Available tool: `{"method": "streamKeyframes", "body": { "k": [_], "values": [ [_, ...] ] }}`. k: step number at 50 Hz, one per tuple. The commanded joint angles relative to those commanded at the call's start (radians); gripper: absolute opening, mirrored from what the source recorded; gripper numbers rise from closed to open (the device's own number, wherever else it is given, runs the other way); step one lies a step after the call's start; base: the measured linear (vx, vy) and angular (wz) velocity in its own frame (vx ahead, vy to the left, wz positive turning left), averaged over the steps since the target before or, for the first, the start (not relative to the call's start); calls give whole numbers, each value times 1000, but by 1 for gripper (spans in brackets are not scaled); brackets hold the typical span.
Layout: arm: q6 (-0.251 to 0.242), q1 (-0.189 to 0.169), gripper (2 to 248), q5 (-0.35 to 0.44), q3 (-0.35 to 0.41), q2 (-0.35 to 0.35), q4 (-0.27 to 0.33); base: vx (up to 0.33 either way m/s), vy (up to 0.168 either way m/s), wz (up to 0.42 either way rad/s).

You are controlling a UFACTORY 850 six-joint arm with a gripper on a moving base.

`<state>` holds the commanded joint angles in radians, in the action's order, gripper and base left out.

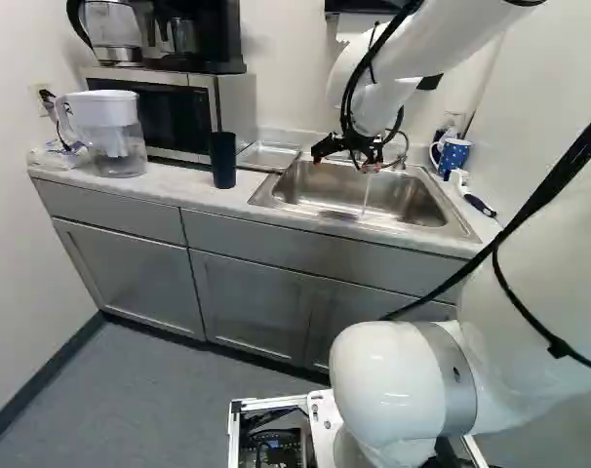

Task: Rinse the cup and place it in the tray

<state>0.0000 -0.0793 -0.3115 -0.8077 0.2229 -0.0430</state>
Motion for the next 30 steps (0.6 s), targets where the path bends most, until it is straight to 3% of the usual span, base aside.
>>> {"method": "streamKeyframes", "body": {
  "k": [30],
  "values": [
    [0,114,247,0,3,3,0,0,0,0]
  ]
}}
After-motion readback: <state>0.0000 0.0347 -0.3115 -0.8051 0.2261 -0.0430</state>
